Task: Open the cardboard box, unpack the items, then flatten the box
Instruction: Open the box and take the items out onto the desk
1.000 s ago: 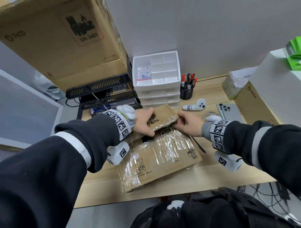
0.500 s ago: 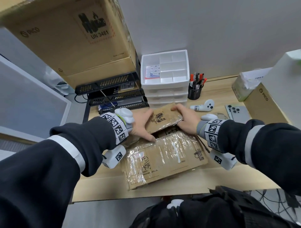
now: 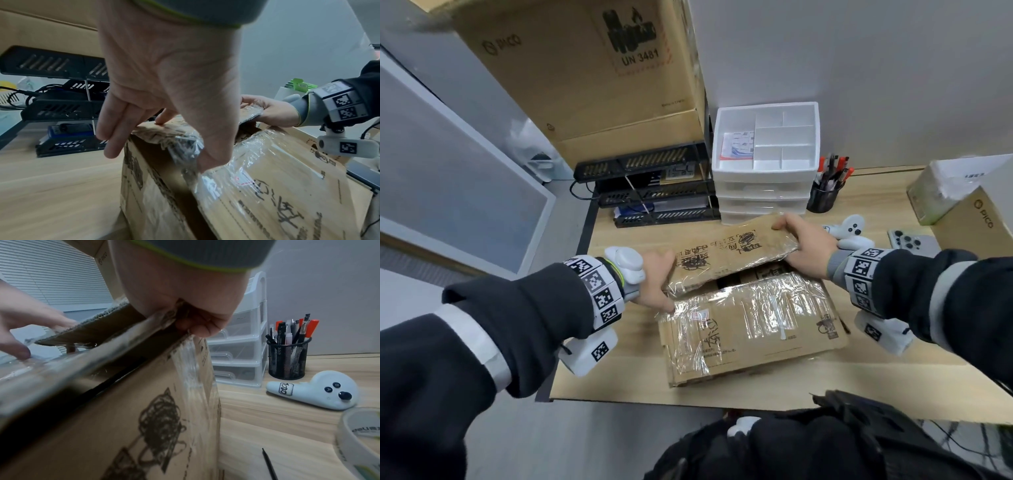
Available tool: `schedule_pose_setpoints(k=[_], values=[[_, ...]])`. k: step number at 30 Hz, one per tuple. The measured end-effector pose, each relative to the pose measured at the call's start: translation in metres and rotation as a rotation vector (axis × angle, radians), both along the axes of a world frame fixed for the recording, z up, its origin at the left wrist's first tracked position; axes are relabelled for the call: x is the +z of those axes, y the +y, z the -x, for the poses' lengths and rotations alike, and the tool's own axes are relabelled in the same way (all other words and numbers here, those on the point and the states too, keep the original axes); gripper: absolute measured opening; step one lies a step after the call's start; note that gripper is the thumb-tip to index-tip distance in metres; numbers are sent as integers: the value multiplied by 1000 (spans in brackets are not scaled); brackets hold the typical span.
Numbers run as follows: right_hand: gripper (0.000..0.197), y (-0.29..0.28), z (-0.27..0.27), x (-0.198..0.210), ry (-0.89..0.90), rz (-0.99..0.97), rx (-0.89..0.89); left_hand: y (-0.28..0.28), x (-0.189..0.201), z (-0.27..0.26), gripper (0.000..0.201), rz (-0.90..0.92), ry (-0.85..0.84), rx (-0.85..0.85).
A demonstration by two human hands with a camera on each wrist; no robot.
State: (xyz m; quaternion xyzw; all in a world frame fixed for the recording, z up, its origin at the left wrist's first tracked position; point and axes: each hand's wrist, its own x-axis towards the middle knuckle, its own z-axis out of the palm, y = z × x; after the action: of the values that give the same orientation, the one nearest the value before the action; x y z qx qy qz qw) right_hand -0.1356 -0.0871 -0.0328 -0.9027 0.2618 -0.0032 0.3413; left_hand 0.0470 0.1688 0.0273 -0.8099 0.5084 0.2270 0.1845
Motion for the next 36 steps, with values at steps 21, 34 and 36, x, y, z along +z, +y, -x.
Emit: schedule_pose_setpoints(k=[21,34,36], values=[[42,7,6,10,-75,-34,-10,-4,-1,-28,71,-7,12,-25],[40,-9,-5,17,-198,-174,-112,-1,3,-22,47,37,57,40],[29,-12,-6,17,-189,-174,-137,-4,10,-25,42,30,69,27]])
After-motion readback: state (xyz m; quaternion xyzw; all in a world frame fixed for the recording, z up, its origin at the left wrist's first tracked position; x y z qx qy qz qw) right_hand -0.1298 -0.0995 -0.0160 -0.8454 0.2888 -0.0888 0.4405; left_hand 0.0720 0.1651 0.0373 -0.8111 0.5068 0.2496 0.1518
